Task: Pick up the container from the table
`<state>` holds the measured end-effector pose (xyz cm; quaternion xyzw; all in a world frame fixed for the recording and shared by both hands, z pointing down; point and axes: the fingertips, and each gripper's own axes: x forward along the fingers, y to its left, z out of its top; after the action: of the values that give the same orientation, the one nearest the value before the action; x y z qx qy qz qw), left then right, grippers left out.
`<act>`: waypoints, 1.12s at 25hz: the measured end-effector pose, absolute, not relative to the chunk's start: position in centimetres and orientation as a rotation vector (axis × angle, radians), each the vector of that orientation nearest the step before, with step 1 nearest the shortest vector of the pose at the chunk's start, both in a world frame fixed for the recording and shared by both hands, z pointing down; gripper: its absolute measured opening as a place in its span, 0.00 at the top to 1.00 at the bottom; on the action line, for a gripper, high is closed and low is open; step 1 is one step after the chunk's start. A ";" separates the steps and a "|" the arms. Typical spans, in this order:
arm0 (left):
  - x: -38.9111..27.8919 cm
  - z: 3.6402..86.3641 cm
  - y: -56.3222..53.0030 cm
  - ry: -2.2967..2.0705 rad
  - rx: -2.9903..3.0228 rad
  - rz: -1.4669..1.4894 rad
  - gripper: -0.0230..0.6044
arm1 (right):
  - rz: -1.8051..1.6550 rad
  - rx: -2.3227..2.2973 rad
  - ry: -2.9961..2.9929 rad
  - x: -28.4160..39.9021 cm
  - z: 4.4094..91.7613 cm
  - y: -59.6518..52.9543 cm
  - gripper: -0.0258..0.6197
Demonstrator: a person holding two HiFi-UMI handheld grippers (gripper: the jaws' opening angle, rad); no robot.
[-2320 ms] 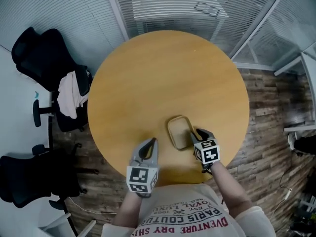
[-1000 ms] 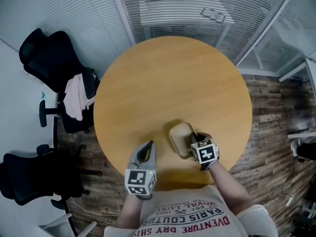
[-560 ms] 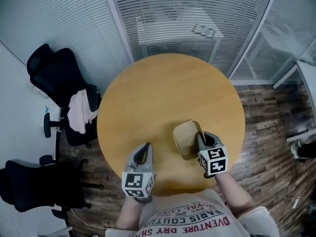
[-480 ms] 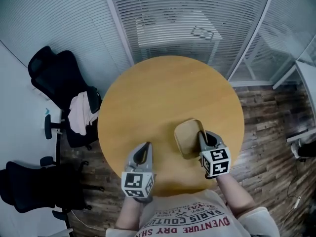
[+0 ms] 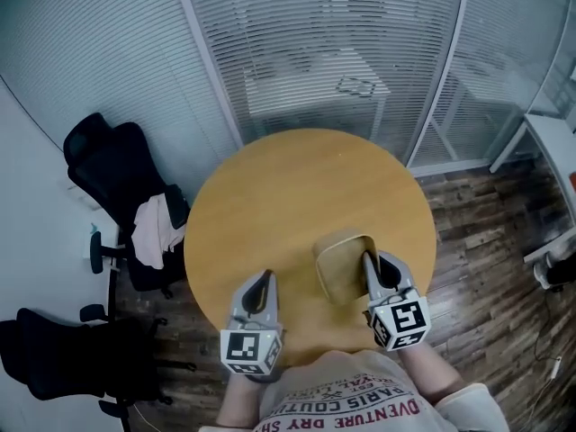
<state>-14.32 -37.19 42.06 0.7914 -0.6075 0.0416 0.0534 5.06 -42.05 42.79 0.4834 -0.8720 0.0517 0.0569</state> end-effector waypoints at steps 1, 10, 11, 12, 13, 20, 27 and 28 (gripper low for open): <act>-14.1 41.6 -36.9 -1.850 2.417 0.112 0.95 | 0.134 1.481 -2.657 5.3 42.1 -41.6 0.95; -13.1 39.2 -35.4 -1.860 2.483 0.054 0.95 | 0.069 1.560 -2.719 6.7 39.7 -39.7 0.95; -13.0 39.2 -35.4 -1.860 2.481 0.054 0.95 | 0.067 1.560 -2.715 6.7 39.7 -39.7 0.95; -13.0 39.3 -35.5 -1.860 2.478 0.055 0.95 | 0.065 1.558 -2.707 6.8 39.9 -39.7 0.95; -13.0 39.3 -35.5 -1.859 2.475 0.056 0.95 | 0.064 1.556 -2.697 6.8 40.0 -39.7 0.95; -12.7 39.5 -35.7 -1.853 2.472 0.057 0.95 | 0.101 1.505 -2.702 6.0 41.1 -39.7 0.95; -13.3 39.7 -35.9 -1.865 2.459 0.070 0.95 | 0.123 1.482 -2.707 4.6 41.4 -40.1 0.95; -13.6 39.8 -35.9 -1.868 2.453 0.072 0.95 | 0.125 1.480 -2.707 4.4 41.5 -40.1 0.95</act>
<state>-13.56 -35.87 39.84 0.7950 -0.6054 0.0233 0.0290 4.43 -40.05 41.49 0.4791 -0.8764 0.0405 0.0268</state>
